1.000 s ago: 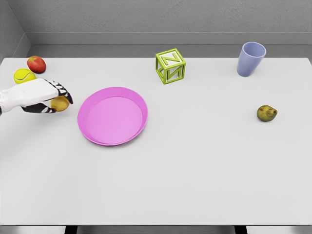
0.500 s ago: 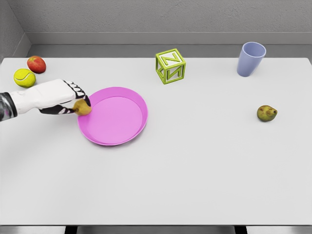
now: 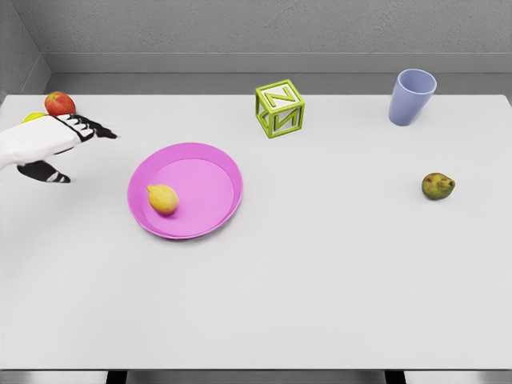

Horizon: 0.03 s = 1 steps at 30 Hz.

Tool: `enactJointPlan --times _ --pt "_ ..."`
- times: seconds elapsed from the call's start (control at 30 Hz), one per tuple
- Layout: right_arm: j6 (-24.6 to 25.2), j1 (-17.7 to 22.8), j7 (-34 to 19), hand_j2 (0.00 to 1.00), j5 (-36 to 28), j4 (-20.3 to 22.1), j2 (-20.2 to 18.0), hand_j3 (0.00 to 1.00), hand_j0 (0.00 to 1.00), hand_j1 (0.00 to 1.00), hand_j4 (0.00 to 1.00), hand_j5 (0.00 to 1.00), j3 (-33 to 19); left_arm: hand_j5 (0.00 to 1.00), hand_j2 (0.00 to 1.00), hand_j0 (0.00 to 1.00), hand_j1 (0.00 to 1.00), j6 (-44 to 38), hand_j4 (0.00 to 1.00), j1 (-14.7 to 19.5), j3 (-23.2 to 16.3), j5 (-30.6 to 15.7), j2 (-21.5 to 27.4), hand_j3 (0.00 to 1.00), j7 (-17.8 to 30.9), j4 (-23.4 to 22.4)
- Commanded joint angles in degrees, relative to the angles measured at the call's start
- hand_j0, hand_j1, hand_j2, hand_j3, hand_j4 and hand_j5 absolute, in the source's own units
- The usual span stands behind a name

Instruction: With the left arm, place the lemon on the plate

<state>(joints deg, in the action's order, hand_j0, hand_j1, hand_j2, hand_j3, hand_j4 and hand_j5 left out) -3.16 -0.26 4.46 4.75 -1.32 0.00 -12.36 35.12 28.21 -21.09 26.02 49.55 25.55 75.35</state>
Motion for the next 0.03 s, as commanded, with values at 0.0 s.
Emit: enactJointPlan --times 0.0 --pt "0.0 0.0 -0.1 1.0 0.0 0.0 0.0 1.0 1.0 1.0 1.0 1.0 0.0 1.0 1.0 1.0 1.0 -0.1 1.0 0.0 1.1 -0.4 0.5 1.0 -0.1 -4.2"
